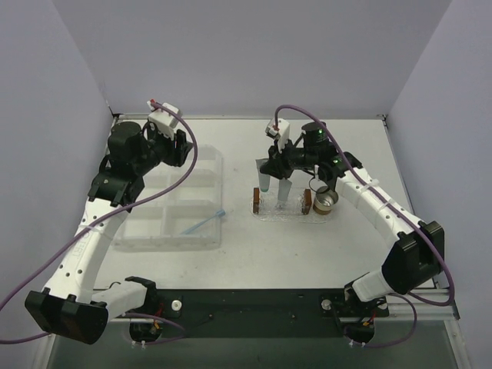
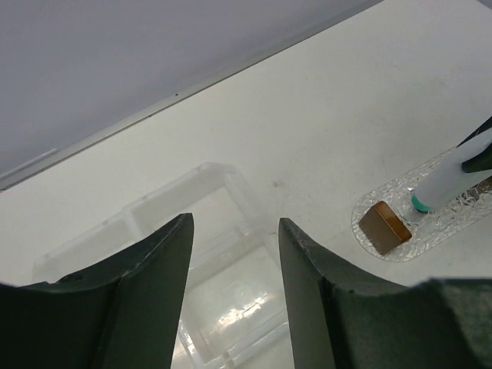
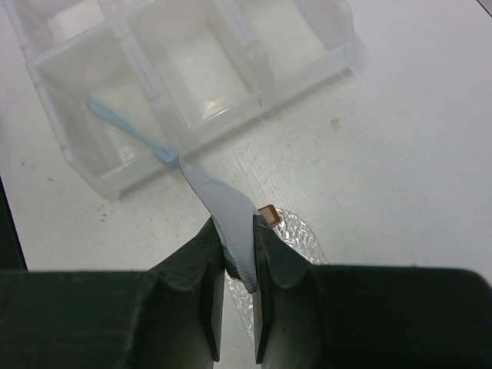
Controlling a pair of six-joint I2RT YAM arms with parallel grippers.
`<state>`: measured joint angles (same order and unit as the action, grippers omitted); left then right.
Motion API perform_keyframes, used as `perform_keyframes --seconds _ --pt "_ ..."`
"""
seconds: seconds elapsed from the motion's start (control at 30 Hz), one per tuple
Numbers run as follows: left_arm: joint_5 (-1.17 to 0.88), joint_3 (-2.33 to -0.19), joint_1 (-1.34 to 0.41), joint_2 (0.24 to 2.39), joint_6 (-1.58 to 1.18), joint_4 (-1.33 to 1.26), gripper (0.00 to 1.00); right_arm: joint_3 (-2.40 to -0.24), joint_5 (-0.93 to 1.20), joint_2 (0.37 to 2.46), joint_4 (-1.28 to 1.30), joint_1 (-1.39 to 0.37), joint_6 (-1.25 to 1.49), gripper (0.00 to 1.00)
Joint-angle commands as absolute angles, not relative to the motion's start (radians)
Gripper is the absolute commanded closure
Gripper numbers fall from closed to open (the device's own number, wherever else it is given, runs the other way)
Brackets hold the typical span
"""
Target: Prepare toiletry sets of a toothbrush and toothpaste on the tray
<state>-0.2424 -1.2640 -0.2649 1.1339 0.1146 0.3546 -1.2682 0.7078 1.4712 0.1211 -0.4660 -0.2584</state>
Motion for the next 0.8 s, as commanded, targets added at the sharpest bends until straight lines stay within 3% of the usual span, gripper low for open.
perform_keyframes --seconds 0.0,0.77 --pt "-0.264 -1.241 -0.255 1.108 0.091 0.301 0.42 -1.223 0.698 1.405 -0.043 -0.456 -0.247 1.0" --pt "-0.296 -1.169 -0.241 1.109 0.109 0.288 0.43 -1.066 0.611 1.353 -0.141 -0.474 -0.206 1.0"
